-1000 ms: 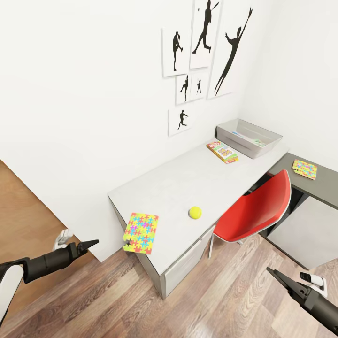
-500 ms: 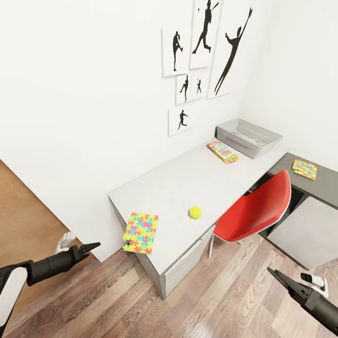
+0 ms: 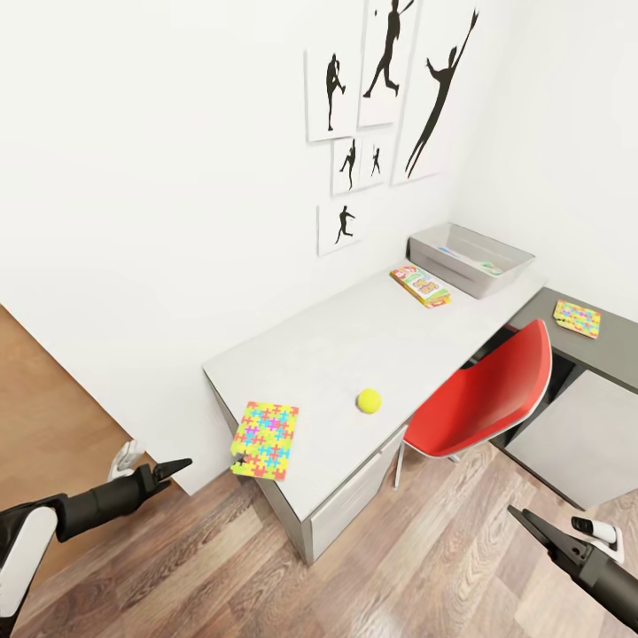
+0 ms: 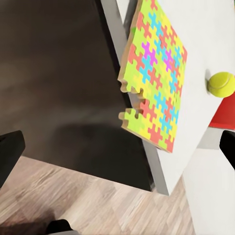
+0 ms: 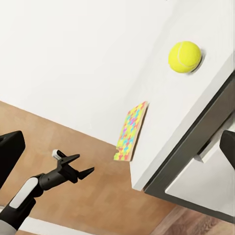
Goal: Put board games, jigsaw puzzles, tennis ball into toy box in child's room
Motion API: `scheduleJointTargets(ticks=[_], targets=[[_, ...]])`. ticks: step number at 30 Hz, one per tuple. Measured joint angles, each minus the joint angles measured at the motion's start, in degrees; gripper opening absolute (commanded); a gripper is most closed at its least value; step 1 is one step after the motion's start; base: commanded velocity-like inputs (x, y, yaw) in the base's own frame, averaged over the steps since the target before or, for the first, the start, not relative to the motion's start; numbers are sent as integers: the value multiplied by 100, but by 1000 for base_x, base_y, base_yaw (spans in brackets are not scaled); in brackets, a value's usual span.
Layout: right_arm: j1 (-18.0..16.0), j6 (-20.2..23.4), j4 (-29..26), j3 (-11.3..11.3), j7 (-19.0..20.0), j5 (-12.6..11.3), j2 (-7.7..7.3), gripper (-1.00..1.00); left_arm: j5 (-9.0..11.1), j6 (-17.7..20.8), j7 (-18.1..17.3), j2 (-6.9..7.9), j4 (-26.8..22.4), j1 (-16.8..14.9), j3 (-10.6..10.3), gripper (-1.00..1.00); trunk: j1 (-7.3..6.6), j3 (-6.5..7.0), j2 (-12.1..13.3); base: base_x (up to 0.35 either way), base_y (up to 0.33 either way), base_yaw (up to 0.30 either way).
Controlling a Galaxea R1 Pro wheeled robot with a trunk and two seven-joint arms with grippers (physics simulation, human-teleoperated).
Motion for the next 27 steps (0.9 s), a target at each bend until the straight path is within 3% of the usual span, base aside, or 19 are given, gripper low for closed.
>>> scheduleJointTargets(ticks=[18,27], targets=[[0,1,26,-5,-2,-2,8,100,44,-206,-85,-74,210,-9,0,100,396,-324,-724,0,0,0],[0,-7,29,-5,0,-3,9,100,42,-211,-112,-171,206,-4,0,100,396,-325,-725,0,0,0]])
